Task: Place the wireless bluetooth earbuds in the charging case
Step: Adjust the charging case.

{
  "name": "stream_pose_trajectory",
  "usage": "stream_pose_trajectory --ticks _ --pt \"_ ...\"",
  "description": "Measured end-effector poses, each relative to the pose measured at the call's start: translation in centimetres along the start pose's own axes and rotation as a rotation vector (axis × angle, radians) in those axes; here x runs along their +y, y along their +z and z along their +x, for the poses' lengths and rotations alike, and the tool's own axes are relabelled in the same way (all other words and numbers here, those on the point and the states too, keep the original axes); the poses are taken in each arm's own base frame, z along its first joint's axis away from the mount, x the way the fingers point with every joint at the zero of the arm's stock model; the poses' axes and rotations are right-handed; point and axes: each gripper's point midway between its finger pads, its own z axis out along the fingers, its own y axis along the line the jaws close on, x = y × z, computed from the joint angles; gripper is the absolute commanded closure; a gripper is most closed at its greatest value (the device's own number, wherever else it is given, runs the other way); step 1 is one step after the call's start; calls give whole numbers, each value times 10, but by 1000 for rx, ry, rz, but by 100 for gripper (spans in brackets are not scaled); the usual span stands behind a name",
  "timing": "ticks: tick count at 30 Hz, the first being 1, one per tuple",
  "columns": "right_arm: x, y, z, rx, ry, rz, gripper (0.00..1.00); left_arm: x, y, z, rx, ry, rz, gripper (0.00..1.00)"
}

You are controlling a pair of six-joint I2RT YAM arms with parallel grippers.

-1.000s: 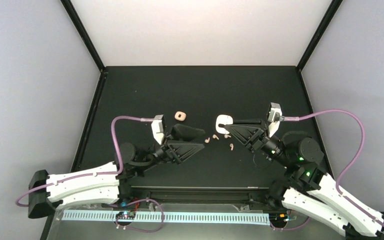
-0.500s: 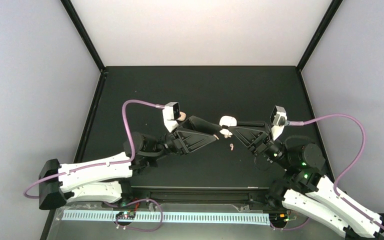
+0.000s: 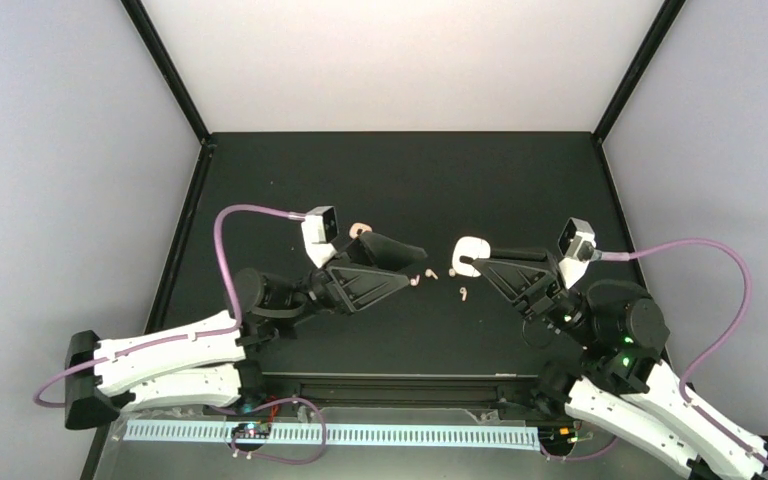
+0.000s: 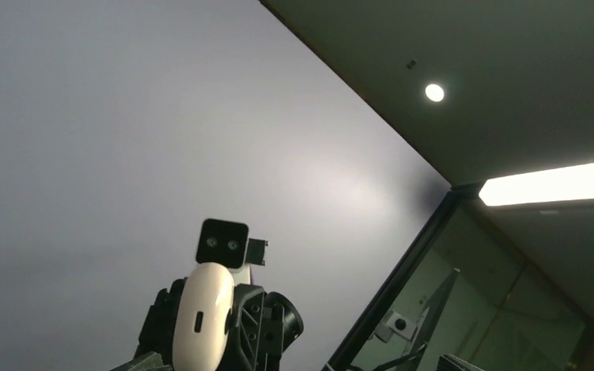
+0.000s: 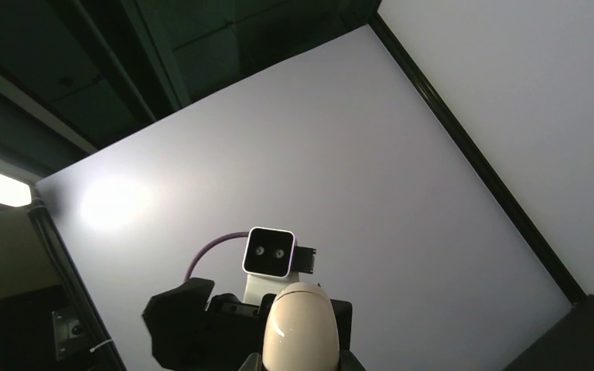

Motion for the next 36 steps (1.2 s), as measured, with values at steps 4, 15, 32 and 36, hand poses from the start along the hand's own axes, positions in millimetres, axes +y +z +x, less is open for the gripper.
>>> stream_pose_trajectory --ticks 4,15,32,36 --pt "5 0 -1 5 -1 -23 99 -4 -4 -7 -10 32 -23 22" --pt "18 5 -4 4 18 -85 99 -7 35 8 115 47 27 46" --pt "20 6 -4 7 35 -96 99 -14 34 9 127 50 51 22" --pt "19 6 -3 10 38 -92 99 -13 32 7 118 53 41 19"
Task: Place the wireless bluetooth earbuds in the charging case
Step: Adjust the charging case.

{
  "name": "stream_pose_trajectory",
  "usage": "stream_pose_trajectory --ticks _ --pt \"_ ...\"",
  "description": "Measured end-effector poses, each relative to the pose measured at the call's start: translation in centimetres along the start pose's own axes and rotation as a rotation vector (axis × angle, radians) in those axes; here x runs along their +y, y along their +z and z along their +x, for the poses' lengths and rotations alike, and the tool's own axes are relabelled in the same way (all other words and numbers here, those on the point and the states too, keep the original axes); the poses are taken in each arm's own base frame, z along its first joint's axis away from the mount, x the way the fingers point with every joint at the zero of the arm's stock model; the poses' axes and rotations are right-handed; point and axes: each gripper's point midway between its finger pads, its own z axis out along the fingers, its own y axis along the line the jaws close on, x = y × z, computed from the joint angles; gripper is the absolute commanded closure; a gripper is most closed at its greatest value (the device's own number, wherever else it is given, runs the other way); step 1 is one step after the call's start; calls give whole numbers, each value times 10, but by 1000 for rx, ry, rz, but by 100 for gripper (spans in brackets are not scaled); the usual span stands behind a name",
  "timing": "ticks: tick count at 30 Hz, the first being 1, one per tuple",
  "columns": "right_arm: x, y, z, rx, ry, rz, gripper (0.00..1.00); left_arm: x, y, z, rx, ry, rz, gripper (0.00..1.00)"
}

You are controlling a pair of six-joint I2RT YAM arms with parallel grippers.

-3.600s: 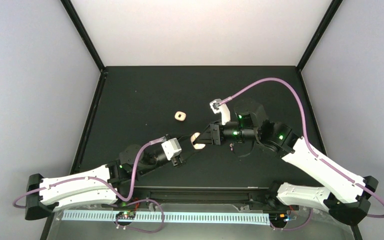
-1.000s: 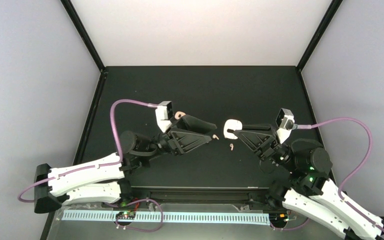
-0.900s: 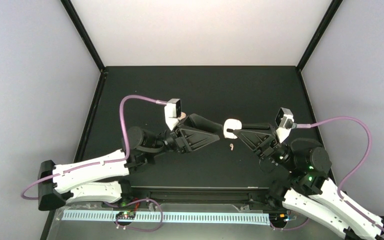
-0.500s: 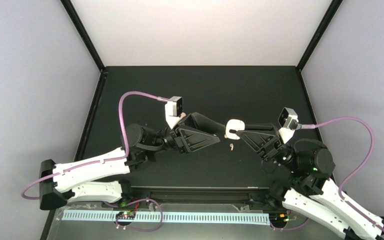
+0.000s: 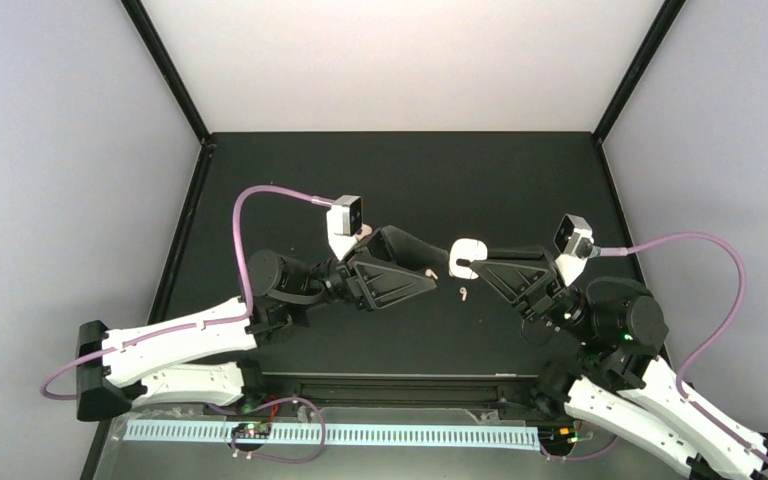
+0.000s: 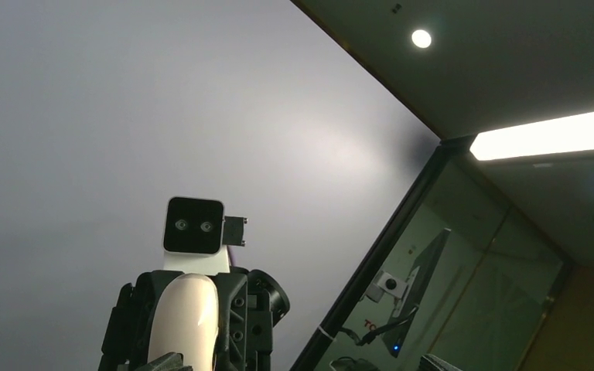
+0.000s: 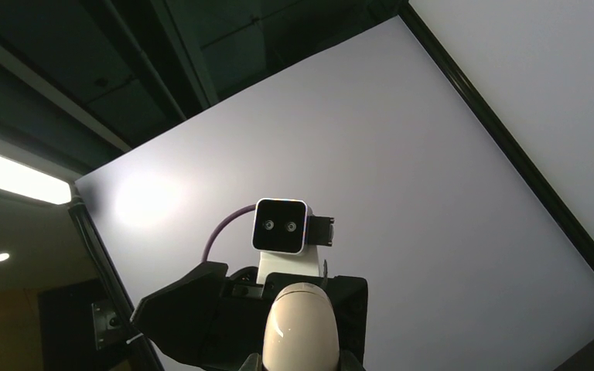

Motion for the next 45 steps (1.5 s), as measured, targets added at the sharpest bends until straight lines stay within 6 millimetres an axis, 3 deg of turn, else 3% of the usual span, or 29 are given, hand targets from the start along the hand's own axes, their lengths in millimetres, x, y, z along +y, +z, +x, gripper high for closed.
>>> stream_pose_trajectory --ticks 12,24,34,45 --pt "0 0 6 26 11 -5 99 27 -14 12 17 -5 -127 17" --pt "-8 6 14 57 30 12 99 39 -3 32 92 -48 -119 45" --pt "-7 6 14 55 30 9 99 32 -1 28 86 -48 -88 48" --pt "-4 5 14 61 28 -7 99 34 5 27 86 -56 -91 59"
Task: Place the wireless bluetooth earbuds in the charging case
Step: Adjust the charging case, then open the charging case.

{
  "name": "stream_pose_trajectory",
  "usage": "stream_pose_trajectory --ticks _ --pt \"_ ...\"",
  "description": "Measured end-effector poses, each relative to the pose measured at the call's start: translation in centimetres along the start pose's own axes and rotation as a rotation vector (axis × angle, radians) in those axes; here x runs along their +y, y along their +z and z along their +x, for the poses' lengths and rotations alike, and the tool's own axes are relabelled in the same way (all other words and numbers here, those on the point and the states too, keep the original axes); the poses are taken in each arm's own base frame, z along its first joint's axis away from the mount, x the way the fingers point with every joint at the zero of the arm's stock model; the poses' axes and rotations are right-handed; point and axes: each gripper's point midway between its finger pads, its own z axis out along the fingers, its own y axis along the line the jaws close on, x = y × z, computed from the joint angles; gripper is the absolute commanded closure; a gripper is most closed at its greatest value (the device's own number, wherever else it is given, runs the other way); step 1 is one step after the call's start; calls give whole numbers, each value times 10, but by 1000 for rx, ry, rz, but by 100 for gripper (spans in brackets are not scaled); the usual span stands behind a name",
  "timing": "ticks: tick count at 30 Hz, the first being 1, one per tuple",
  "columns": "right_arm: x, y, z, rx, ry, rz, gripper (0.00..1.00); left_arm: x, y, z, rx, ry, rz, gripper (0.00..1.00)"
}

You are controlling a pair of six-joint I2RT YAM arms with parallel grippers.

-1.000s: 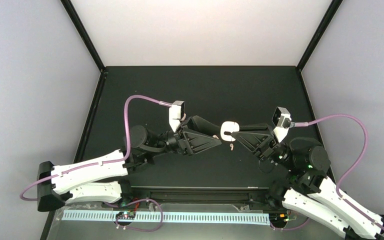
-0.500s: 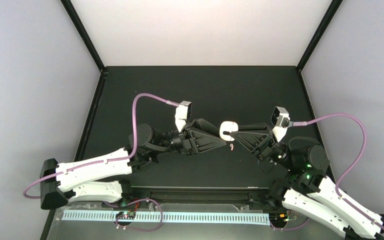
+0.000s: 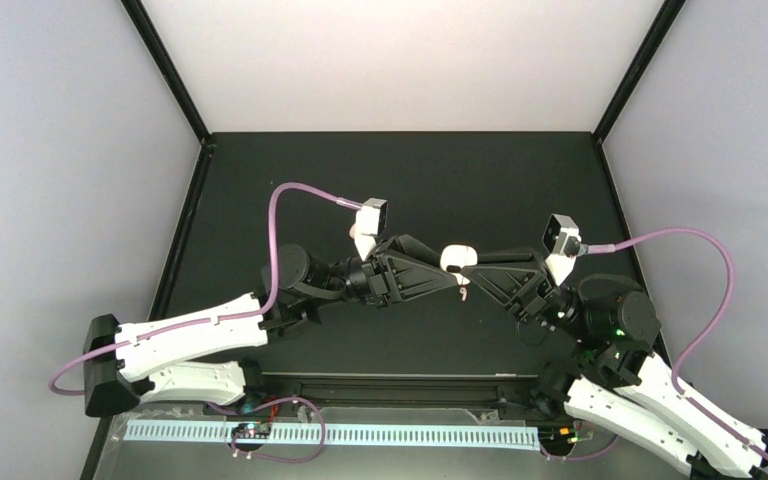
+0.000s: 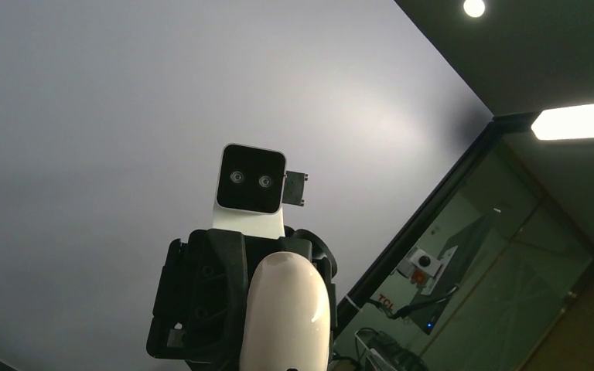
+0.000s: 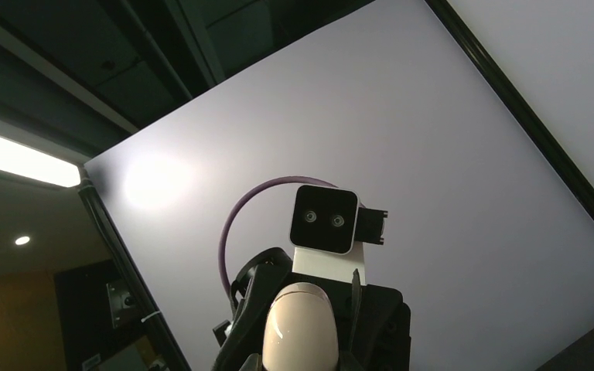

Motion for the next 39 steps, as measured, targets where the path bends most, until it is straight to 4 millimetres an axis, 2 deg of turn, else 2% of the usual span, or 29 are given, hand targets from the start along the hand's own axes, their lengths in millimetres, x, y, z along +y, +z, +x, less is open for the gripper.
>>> stream_pose_trajectory --ticks 12,18,23,26,29,33,39 --pt "3 -1 -1 0 6 -12 99 3 2 0 -1 12 -6 98" --pt "3 -1 -1 9 9 4 74 3 1 0 0 18 -8 98" --pt "1 -1 -1 26 -2 32 43 2 0 0 0 19 -10 98" --pt "-2 -1 -1 33 -6 57 32 -2 -2 -3 -7 23 -3 99" --pt "-8 -3 0 42 -7 95 27 -8 -5 -7 -19 31 3 98" --pt "-14 -6 -1 48 -16 150 24 -8 -11 -9 -31 45 -9 99" --pt "-9 2 -8 87 -42 179 29 -8 -18 -8 -25 60 -35 99"
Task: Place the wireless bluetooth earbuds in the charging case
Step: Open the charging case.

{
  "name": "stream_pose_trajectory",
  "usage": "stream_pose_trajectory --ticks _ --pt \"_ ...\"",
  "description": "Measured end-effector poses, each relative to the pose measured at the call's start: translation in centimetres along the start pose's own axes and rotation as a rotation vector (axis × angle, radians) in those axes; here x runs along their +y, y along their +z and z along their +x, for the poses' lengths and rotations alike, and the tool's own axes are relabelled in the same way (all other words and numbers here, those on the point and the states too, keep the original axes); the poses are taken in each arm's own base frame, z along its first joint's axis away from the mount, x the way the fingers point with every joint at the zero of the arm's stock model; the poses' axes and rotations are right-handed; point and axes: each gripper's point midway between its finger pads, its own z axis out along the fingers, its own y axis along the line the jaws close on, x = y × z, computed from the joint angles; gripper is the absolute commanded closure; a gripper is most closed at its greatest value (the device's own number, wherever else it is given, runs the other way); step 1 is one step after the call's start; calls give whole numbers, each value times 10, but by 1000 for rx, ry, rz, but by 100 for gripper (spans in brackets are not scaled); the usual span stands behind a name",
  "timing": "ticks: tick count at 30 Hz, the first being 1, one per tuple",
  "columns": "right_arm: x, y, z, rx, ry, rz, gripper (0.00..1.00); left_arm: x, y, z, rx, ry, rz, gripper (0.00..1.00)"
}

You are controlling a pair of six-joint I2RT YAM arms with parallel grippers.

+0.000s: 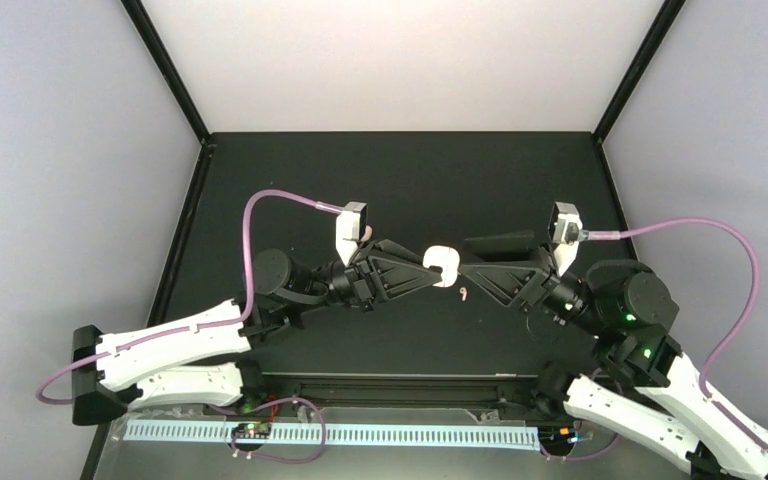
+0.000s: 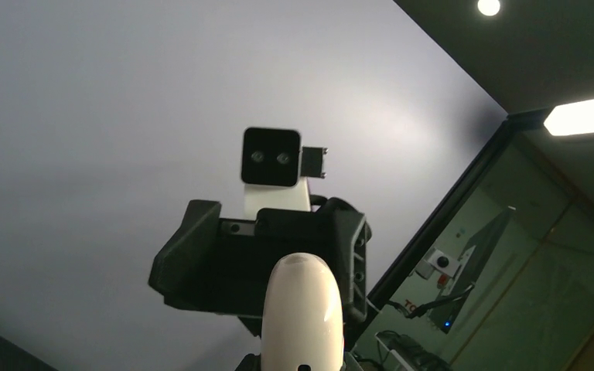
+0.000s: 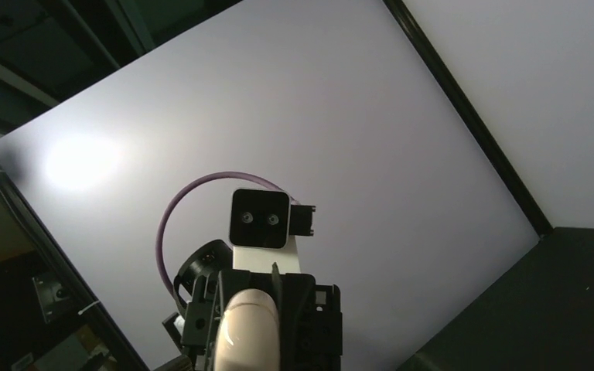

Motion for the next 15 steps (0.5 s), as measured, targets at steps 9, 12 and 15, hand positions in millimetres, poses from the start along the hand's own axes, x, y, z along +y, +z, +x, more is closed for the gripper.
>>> stream_pose_trajectory --ticks 9,12,15 --pt "-6 14 16 88 -9 13 31 9 -7 3 6 4 -53 98" --pt "-11 20 24 121 -3 21 34 11 -8 4 5 7 -64 99" --pt "-12 21 24 123 -2 21 35 12 -9 4 4 8 -70 98"
